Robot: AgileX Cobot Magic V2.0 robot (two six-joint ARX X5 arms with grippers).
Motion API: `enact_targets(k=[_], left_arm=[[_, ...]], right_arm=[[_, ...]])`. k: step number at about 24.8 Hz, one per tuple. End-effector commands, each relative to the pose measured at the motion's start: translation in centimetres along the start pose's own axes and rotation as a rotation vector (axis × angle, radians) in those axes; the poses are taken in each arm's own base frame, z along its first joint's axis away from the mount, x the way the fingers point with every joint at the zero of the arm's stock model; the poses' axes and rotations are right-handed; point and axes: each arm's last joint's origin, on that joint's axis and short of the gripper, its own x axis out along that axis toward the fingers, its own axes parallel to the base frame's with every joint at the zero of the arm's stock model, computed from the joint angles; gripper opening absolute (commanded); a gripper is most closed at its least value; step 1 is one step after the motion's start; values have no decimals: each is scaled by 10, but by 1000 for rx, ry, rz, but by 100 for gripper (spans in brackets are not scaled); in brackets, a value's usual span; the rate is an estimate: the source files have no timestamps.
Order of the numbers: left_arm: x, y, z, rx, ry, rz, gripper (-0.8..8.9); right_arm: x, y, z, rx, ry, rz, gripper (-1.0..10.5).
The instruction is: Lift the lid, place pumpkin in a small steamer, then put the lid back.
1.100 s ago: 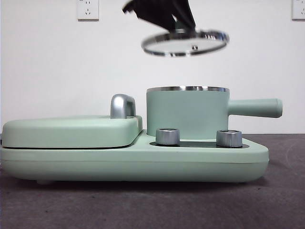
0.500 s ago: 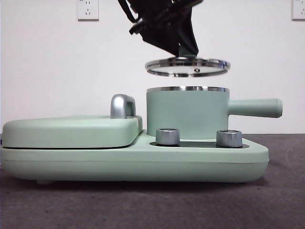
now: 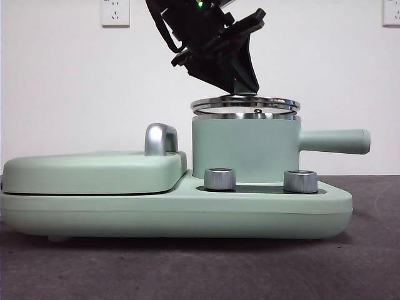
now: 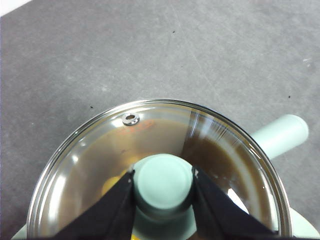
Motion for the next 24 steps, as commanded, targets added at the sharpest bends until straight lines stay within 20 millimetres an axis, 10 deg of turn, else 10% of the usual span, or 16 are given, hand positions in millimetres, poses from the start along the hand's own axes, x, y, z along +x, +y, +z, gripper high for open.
enact_targets(k=[1, 19, 24], left_arm=[[8, -1, 7, 20, -37, -7, 15], [16, -1, -1, 73, 19, -11, 46], [12, -1, 3, 64, -3, -7, 526]], right_arm=[[-2, 1, 2, 8, -14, 10, 528], [-2, 1, 2, 11, -15, 6, 528], [-2, 1, 2, 10, -14, 6, 528]])
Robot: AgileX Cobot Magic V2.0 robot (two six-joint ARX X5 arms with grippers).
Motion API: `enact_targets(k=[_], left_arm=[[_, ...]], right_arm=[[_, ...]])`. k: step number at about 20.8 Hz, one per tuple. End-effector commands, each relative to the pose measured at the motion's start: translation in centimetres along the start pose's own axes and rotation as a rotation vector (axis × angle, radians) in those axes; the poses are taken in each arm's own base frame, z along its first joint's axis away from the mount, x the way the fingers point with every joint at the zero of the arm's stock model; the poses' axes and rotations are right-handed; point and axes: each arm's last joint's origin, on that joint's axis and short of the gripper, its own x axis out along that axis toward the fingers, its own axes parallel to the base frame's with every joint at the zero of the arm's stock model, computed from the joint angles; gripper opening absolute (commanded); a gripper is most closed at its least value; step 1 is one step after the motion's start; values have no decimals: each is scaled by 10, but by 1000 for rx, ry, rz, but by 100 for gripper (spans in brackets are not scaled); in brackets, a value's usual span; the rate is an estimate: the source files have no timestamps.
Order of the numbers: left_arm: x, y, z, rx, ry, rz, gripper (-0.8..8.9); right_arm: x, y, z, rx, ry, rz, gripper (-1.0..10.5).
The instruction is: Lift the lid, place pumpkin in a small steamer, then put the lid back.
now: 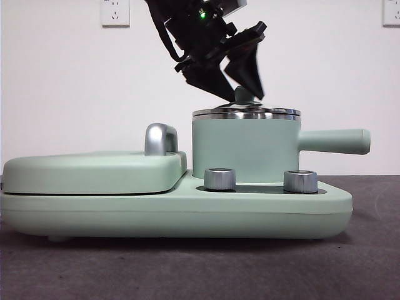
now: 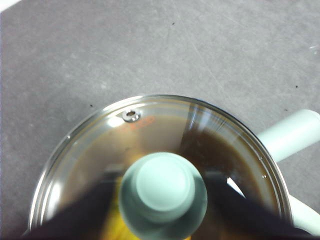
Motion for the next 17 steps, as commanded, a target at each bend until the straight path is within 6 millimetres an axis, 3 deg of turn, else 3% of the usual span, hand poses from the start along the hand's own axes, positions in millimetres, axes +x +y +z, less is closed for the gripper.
enact_targets(k=[1, 4, 8, 14, 17], left_arm=[[-1, -2, 10, 7, -32, -3, 570], [-29, -3, 19, -11, -56, 5, 570], [-87, -11, 24, -33, -5, -5, 562], [-179, -27, 11, -117, 65, -104, 554], [-218, -38, -13, -138, 54, -107, 551]], right_arm=[[-2, 1, 2, 9, -14, 8, 528], [-2, 1, 2, 9, -13, 9, 528], [-2, 1, 2, 9, -13, 12, 528], [-2, 1, 2, 10, -10, 23, 528], [-2, 2, 2, 9, -5, 41, 528]])
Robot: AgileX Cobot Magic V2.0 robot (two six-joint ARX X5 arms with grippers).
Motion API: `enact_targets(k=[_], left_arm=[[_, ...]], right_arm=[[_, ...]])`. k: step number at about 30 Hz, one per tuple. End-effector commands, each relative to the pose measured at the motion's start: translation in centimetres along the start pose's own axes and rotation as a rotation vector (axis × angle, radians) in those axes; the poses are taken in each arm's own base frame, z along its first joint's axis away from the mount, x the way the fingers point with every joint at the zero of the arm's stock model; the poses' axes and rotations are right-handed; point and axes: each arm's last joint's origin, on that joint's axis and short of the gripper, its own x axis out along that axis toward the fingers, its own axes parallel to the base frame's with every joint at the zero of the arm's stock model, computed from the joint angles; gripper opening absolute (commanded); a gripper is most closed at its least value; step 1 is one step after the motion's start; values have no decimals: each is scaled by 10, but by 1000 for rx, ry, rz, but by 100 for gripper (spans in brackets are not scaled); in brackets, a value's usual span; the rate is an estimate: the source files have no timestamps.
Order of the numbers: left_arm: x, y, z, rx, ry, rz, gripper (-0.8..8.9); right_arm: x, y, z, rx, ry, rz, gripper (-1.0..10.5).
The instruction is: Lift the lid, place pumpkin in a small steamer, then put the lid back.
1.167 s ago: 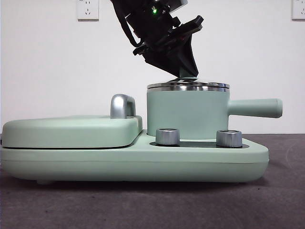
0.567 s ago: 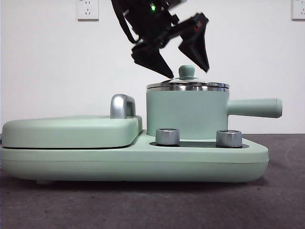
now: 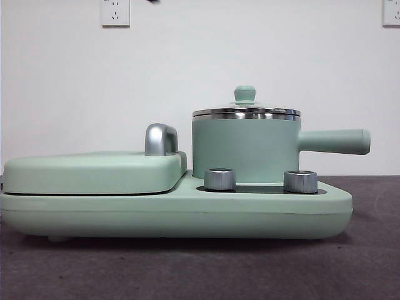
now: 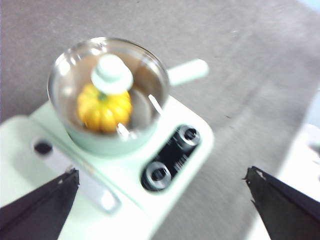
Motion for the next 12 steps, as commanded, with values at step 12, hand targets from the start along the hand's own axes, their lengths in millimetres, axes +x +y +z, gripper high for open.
enact_targets(k=[12], left_arm=[[-80, -34, -155, -272, -238, 15, 427]], right_arm=[[-2, 1, 2, 9, -12, 16, 528]])
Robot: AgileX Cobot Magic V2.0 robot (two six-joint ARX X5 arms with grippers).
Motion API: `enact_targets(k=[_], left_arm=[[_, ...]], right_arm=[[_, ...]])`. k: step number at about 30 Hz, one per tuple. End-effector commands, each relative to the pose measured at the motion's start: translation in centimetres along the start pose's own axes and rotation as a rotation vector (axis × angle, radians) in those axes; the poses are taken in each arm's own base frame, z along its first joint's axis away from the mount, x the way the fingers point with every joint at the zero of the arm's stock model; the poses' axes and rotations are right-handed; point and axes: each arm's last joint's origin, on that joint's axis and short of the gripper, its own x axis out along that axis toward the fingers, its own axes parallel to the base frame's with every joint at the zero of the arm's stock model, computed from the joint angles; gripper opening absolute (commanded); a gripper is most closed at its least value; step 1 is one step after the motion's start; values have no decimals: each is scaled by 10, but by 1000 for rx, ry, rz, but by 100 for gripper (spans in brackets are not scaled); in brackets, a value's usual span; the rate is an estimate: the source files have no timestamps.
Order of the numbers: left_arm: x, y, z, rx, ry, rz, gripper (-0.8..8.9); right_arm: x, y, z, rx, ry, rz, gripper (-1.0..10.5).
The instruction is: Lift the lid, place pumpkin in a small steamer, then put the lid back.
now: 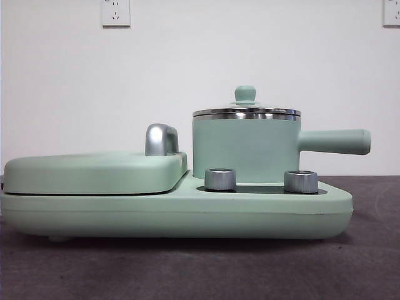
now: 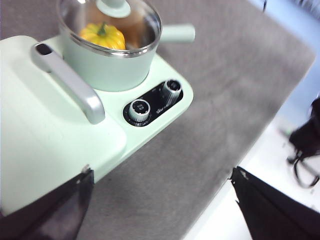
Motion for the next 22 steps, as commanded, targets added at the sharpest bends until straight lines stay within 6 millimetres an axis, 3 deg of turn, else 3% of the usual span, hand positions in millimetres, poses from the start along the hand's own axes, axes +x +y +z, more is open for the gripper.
enact_targets(k=[1, 3, 5, 6, 7, 8, 9, 10, 22], left_arm=[[-18, -1, -22, -105, -86, 23, 412], [-28, 0, -35, -128, -111, 50, 254], [-37, -1, -44, -133, -125, 66, -9], [-42, -1, -48, -133, -137, 70, 20], [-46, -2, -50, -130, -150, 70, 15], [-49, -2, -52, -128, -159, 68, 15], [-51, -3, -54, -126, -168, 66, 15], [-53, -3, -55, -123, -177, 64, 15], [-54, -3, -56, -122, -185, 62, 20]], right_arm=[[-2, 1, 2, 9, -13, 12, 528], [-2, 1, 2, 9, -13, 12, 528], [-2, 1, 2, 9, -13, 12, 528], [-2, 1, 2, 10, -13, 12, 510], [-2, 1, 2, 16, -10, 15, 402], [-2, 1, 1, 28, -2, 21, 128], [-2, 1, 1, 15, 0, 26, -33], [-2, 1, 1, 2, -2, 25, 48], [-2, 1, 1, 2, -1, 29, 16]])
